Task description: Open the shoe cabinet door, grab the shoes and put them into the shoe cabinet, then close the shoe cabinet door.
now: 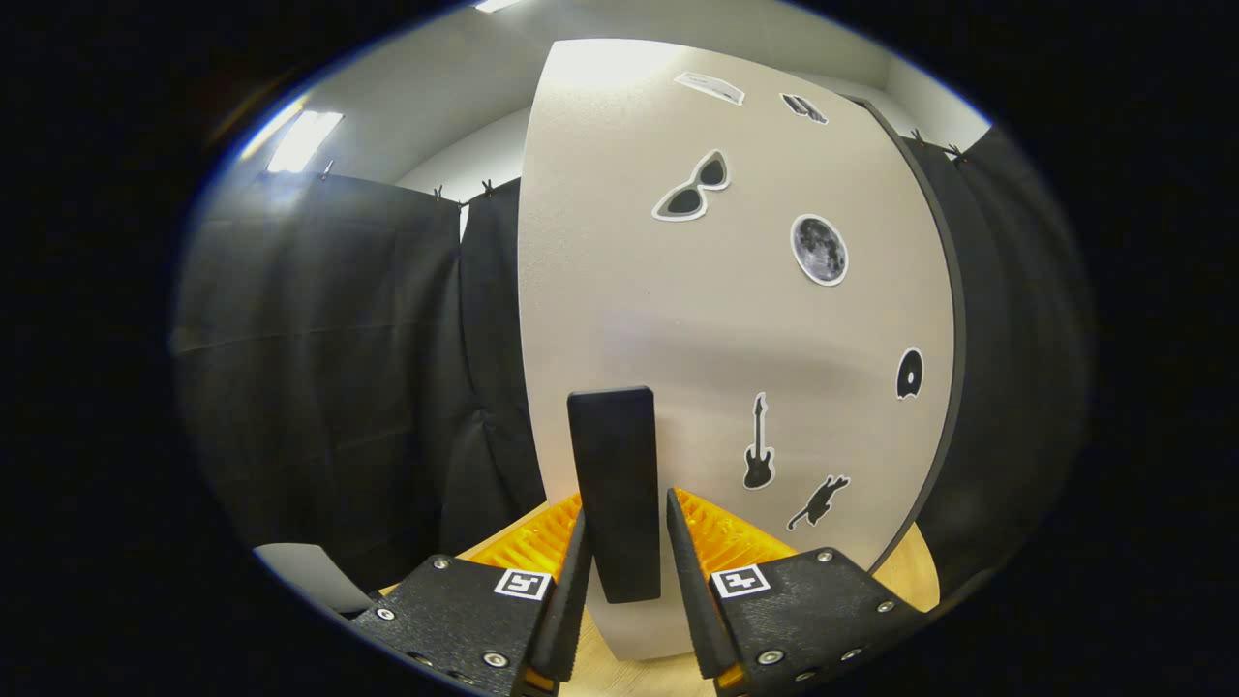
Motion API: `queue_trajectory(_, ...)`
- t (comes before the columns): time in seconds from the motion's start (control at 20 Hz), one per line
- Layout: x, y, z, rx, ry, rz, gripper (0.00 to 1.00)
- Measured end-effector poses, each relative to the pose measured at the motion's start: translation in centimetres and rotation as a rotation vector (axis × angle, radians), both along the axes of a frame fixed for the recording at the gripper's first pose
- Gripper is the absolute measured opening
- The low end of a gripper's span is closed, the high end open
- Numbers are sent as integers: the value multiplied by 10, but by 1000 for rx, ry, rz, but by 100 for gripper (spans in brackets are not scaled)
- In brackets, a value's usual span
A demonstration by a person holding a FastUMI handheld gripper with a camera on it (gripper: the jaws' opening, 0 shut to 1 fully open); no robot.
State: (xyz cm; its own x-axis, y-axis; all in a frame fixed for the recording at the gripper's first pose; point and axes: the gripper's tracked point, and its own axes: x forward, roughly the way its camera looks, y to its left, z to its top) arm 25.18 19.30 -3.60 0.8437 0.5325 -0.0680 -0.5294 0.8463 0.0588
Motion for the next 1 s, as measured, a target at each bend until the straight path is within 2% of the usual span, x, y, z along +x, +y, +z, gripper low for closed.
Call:
queue_trajectory(0.3,19,11,0,-21,-29,-54,47)
queue_trajectory(0.5,31,17,0,22,-17,-96,49)
queue_trajectory(1.0,44,22,-2,-46,-75,-156,55)
